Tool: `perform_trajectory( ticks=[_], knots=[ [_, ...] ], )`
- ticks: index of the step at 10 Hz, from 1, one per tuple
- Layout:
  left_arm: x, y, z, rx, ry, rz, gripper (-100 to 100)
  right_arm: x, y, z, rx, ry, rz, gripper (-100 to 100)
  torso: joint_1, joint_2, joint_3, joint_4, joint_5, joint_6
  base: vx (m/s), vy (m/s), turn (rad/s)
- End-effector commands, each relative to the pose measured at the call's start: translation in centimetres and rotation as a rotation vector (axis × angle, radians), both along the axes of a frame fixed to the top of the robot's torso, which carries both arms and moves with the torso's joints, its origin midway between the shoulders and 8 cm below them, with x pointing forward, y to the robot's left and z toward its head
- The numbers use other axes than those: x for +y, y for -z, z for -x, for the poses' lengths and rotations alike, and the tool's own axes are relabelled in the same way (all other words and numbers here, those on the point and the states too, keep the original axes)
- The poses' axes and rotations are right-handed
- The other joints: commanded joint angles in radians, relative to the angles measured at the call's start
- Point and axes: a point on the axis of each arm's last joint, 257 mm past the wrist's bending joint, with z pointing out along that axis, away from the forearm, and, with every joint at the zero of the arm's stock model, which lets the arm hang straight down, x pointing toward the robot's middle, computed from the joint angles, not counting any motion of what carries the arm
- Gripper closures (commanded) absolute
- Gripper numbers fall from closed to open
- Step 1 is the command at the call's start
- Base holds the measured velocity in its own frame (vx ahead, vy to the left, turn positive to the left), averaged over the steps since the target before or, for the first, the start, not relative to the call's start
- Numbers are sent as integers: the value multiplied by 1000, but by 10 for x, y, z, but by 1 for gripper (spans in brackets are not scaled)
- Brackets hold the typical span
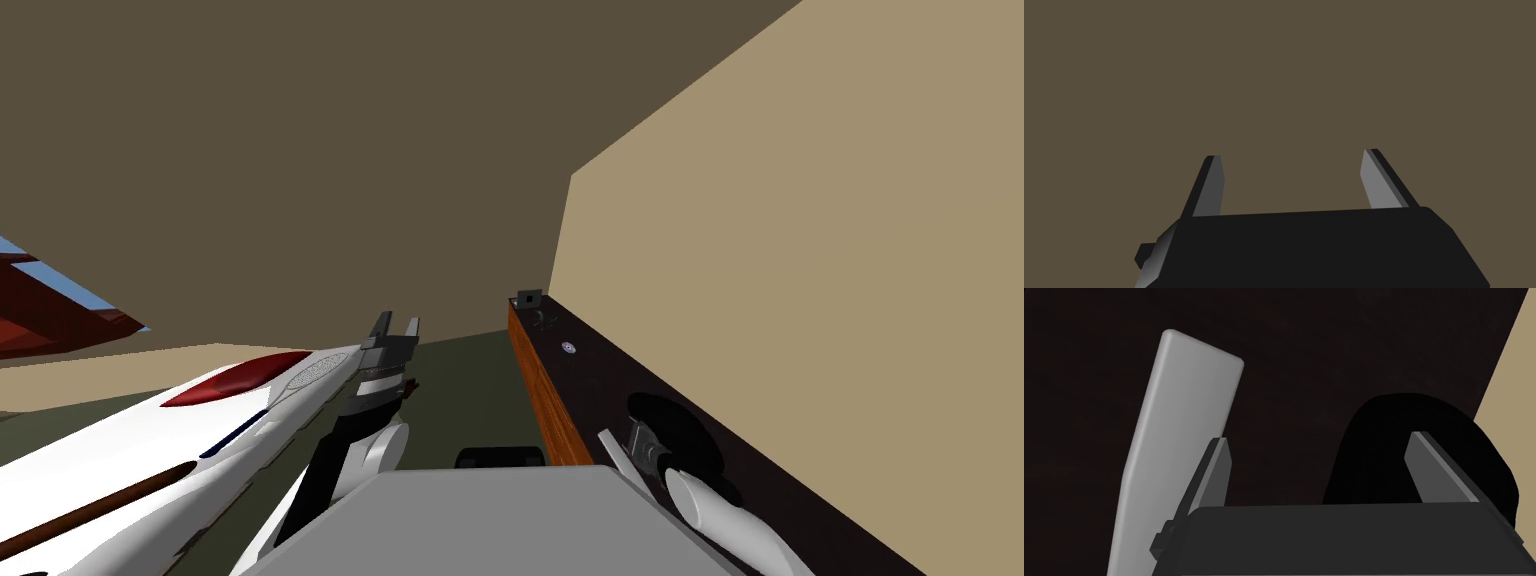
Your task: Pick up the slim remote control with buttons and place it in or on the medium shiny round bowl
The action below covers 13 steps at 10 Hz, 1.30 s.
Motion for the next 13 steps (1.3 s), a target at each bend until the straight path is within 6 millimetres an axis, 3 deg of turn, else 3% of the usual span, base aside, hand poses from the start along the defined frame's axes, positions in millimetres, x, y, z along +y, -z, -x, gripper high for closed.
perform_trajectory(
  ticks=[1, 4, 5, 6, 9, 11, 12, 13],
  knots=[
    [0, 0, 0, 0, 0, 0, 0, 0, 9, 16, 42, 24, -29, -100, 0, 0, 0, 0, 0, 0, 74, 25, -13],
    [0, 0, 0, 0, 0, 0, 0, -10, 31, 55, 137, 116, -110, -100, 0, 1, 0, 0, 0, 0, 79, 22, -20],
    [0, 0, 0, 0, 0, 0, 0, -8, 32, 57, 150, 116, -116, -100, 0, 1, 0, 0, 0, 0, 69, 20, -22],
    [0, 0, 0, 0, 0, 0, 0, -12, 41, 75, 190, 161, -153, -100, 0, 1, 0, 0, 0, 0, 70, 30, -18],
    [0, 0, 0, 0, 0, 0, 0, -11, 50, 96, 245, 205, -196, -100, 0, 1, 0, 0, 0, 0, 72, 18, -15],
    [0, 0, 0, 0, 0, 0, 0, -12, 62, 129, 317, 287, -264, -100, 0, 1, 0, 0, 0, 0, 86, 22, -28],
    [0, 0, 0, 0, 0, 0, 0, -11, 63, 131, 327, 287, -269, -100, -1, 0, 0, 0, 0, 0, 75, 4, -8],
    [0, 0, 0, 0, 0, 0, 0, -9, 67, 146, 363, 325, -303, -100, -1, 1, 0, 0, 0, 0, 70, 6, -9]
  ],
)
